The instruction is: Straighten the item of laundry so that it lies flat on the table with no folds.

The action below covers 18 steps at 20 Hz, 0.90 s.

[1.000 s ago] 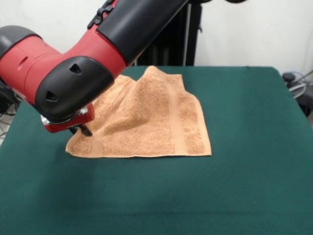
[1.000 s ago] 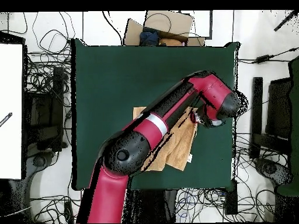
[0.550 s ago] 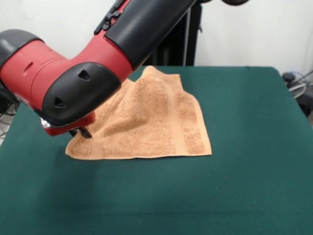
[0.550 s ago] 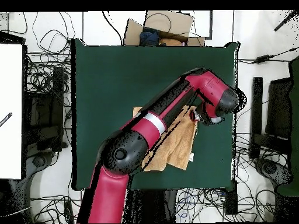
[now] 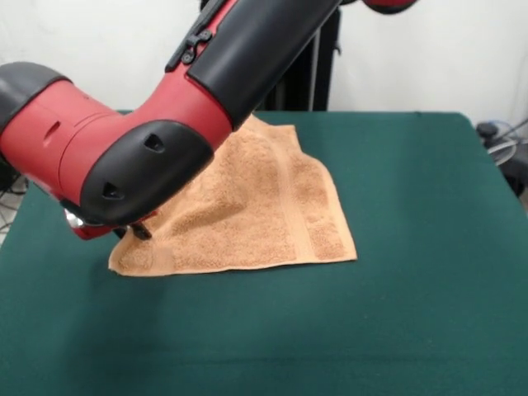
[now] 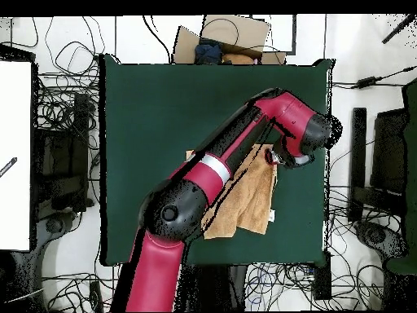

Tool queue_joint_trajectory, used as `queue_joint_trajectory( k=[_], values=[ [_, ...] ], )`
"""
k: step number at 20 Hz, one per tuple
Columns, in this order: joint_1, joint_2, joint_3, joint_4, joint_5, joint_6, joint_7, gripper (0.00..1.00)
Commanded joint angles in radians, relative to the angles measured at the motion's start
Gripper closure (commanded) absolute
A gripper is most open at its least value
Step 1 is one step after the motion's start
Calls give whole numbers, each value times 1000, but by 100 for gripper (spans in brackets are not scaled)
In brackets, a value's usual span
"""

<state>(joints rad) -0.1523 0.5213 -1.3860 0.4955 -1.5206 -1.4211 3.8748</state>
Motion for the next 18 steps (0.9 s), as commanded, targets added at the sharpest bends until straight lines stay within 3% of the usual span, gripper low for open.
queue_joint_trajectory(
  k=[1,18],
  values=[
    [-32,30,-33,-252,60,186,347,100],
    [-40,33,-109,-306,61,190,388,100]
  ],
)
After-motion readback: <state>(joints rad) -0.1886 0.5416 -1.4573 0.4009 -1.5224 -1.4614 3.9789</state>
